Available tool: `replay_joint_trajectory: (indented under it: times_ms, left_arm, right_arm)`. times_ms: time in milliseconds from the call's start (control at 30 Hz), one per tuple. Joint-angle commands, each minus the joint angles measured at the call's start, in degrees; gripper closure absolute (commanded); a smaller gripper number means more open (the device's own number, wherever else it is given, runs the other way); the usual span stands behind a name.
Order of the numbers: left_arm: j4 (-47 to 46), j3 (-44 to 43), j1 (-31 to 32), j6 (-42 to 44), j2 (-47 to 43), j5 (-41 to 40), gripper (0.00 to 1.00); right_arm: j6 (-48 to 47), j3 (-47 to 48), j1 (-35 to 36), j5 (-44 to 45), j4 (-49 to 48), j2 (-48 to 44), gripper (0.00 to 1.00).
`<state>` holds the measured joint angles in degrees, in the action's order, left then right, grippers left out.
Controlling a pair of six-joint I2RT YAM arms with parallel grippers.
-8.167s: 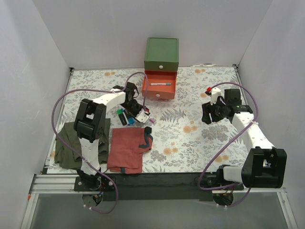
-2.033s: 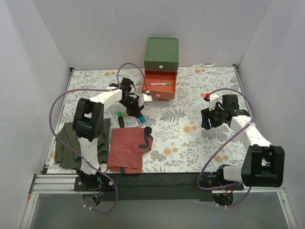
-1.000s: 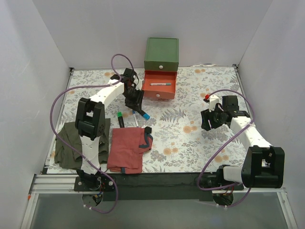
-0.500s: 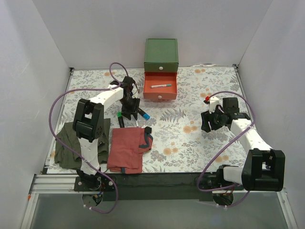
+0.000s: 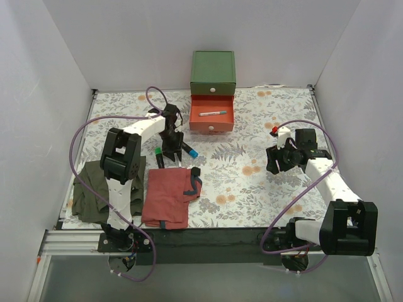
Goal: Sort the stationery into containers
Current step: Pick up the pen from the center of the board.
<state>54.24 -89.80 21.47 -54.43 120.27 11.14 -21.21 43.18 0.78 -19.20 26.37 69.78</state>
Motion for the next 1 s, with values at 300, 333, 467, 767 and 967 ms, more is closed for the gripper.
replay_joint_trajectory:
  times_ms: [300, 333, 467, 767, 967]
  left_arm:
    - [-0.01, -1.69, -6.42, 8.80, 3.39, -0.85, 0.99]
    - [-0.53, -2.30, -7.66, 10.99, 3.39, -1.11, 1.00]
    - [-1.50, -5.99, -12.94, 18.29, -0.46, 0.19, 1.00]
    - [-3.79, -27.41, -13.56, 46.40, -3.46, 19.25, 1.00]
    - [-6.16, -30.35, -9.18, 64.78, -4.77, 24.02, 1.00]
  right_arm:
    - [-1.11, -0.20, -0.25, 0.30, -0.71, -0.79, 0.32]
    - [-1.20, -0.11, -0.16, 0.30, -0.79, -0.70, 0.32]
    - [-1.29, 0.15, -0.16, 0.22, -0.88, -0.08, 0.32]
    - [-1.11, 0.06, -0.16, -1.10, -2.81, 1.50, 0.32]
    - [-1.20, 1.03, -0.25, -0.49, -2.82, 1.85, 0.32]
